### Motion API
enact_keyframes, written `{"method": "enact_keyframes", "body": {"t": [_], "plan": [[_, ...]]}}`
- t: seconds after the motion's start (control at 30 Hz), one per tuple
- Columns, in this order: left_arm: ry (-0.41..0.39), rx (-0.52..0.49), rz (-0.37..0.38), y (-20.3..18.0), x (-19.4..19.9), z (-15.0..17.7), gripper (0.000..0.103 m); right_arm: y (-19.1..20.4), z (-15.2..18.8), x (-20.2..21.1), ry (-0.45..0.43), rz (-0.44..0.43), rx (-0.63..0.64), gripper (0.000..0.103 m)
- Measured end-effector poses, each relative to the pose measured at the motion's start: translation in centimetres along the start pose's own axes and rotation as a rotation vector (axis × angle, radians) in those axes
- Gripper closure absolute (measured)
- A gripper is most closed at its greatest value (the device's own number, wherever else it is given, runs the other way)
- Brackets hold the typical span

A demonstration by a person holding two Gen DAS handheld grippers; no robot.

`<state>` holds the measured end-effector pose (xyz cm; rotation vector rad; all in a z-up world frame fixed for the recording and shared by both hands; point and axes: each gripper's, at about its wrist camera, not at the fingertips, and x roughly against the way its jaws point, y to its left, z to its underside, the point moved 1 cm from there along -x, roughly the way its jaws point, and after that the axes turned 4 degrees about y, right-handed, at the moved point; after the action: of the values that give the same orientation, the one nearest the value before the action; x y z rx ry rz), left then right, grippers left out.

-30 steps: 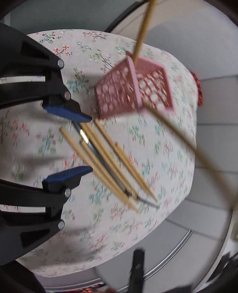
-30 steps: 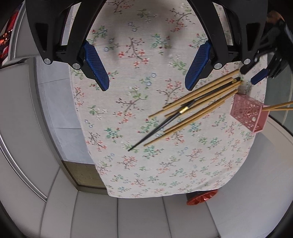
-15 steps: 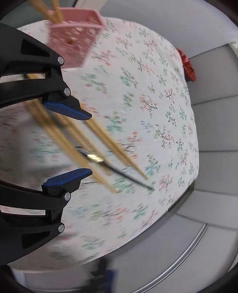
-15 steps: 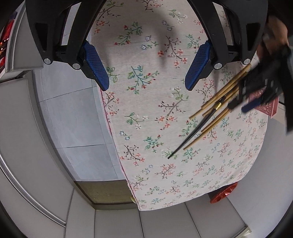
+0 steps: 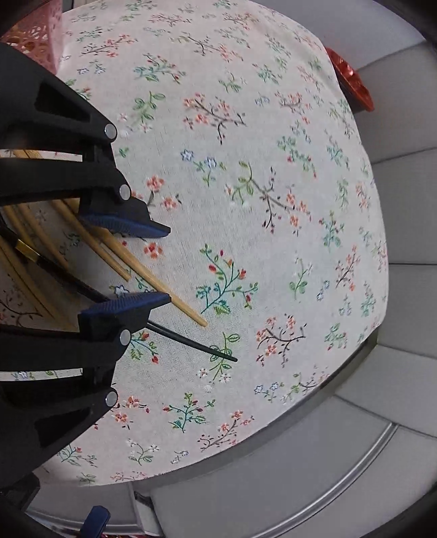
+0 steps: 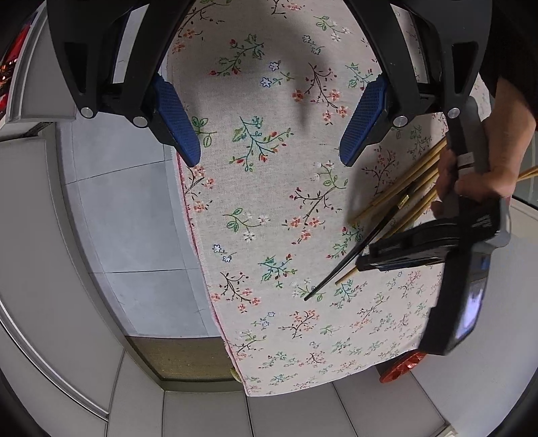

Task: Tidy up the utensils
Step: 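Grasp a wooden chopstick from the pile with the left gripper, then grasp a wooden chopstick with the right gripper while the left gripper lifts its chopstick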

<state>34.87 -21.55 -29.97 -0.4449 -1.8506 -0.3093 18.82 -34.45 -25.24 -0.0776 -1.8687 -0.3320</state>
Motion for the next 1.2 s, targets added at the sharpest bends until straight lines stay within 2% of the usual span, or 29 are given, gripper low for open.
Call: {"method": "enact_keyframes", "body": {"t": [0.1, 0.13, 0.23, 0.37, 0.47, 0.5, 0.53, 0.67, 0.77, 0.83, 0.9, 0.93, 0.97, 1.0, 1.03, 1.07, 1.13, 1.2], "plan": [[-0.009, -0.005, -0.028, -0.2, -0.3, -0.2, 0.076, 0.1, 0.1, 0.0, -0.001, 0.007, -0.001, 0.022], [-0.008, 0.008, -0.029, -0.1, -0.2, -0.2, 0.084, 0.1, 0.1, 0.1, -0.001, 0.009, -0.001, 0.022], [-0.005, 0.041, -0.018, 0.5, -0.1, 0.1, 0.086, 0.2, 0.3, 0.4, -0.008, 0.009, 0.000, 0.022], [-0.001, 0.035, -0.055, 0.8, 0.9, 2.2, 0.092, 0.5, 0.5, 0.6, -0.016, 0.015, -0.001, 0.022], [-0.004, 0.075, -0.040, 1.6, 2.2, 3.6, 0.094, 0.8, 0.7, 0.5, -0.013, 0.015, 0.001, 0.022], [-0.011, 0.085, -0.033, 1.9, 3.0, 4.1, 0.096, 1.0, 0.8, 0.5, -0.013, 0.018, 0.004, 0.022], [-0.019, 0.093, -0.023, 2.2, 3.8, 4.8, 0.103, 1.1, 0.9, 0.5, -0.014, 0.022, 0.008, 0.022], [-0.053, 0.106, 0.021, 2.4, 7.0, 7.0, 0.103, 1.7, 1.2, 0.3, -0.009, 0.029, 0.016, 0.022], [-0.070, 0.092, 0.023, 2.2, 8.7, 8.6, 0.103, 1.9, 1.4, 0.4, -0.005, 0.020, 0.004, 0.022], [-0.036, 0.122, 0.036, 2.6, 8.9, 9.1, 0.103, 2.0, 1.6, 0.5, -0.006, 0.009, -0.008, 0.022], [0.032, 0.151, 0.051, 3.0, 8.7, 9.7, 0.102, 2.3, 1.8, 0.7, -0.004, -0.003, -0.003, 0.022], [0.050, 0.159, 0.041, 3.0, 8.6, 9.9, 0.093, 2.4, 1.9, 0.8, -0.003, -0.003, 0.004, 0.022], [0.074, 0.170, 0.032, 3.0, 8.8, 10.6, 0.068, 2.6, 2.0, 0.8, -0.001, -0.004, 0.015, 0.022], [0.072, 0.178, 0.047, 3.0, 9.2, 11.3, 0.057, 2.9, 2.0, 0.9, -0.002, -0.006, 0.025, 0.022], [0.055, 0.176, 0.068, 3.0, 9.7, 11.9, 0.052, 3.0, 2.0, 1.0, -0.003, -0.007, 0.030, 0.022], [0.037, 0.152, 0.092, 2.8, 10.5, 12.9, 0.052, 3.1, 2.0, 1.0, -0.004, -0.009, 0.036, 0.022], [0.056, 0.143, 0.086, 2.7, 11.0, 14.3, 0.052, 3.4, 2.2, 1.0, -0.007, -0.008, 0.047, 0.022], [0.105, 0.189, 0.109, 2.9, 10.9, 16.2, 0.052, 3.4, 2.2, 1.0, -0.005, -0.005, 0.055, 0.022]]}}
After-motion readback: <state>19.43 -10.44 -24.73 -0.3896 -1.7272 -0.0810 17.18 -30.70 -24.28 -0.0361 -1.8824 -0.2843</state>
